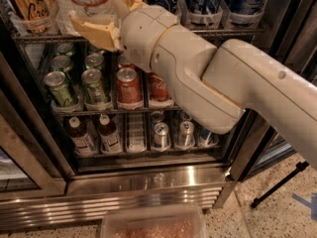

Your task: Pick water bottle from top shelf of fridge

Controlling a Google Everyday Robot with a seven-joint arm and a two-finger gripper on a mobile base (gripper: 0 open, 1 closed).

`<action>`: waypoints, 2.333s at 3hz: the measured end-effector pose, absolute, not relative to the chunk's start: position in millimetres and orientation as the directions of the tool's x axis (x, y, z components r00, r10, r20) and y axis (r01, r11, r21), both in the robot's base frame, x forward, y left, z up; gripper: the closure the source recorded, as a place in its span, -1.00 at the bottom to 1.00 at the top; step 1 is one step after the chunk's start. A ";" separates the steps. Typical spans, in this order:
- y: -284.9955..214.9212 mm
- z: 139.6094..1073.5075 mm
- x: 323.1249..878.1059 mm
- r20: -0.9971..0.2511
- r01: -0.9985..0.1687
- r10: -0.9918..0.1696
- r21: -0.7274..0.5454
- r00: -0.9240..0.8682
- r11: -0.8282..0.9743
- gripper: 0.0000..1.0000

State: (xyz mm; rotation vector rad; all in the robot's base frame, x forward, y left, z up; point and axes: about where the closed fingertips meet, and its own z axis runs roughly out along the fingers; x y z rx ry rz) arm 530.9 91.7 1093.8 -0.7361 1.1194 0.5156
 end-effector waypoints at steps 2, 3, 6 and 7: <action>68.6 1054.7 505.8 -0.964 -0.744 -0.049 -0.235 0.263 0.625 1.00; 56.5 1047.4 498.1 -0.970 -0.752 -0.070 -0.226 0.233 0.619 1.00; -7.9 982.9 485.3 -0.986 -0.704 -0.151 -0.156 0.070 0.693 1.00; -7.6 983.0 485.3 -0.986 -0.704 -0.151 -0.157 0.071 0.692 1.00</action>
Offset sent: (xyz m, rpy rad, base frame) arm -0.0384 -0.0593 -0.0562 -0.1111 0.1845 0.0237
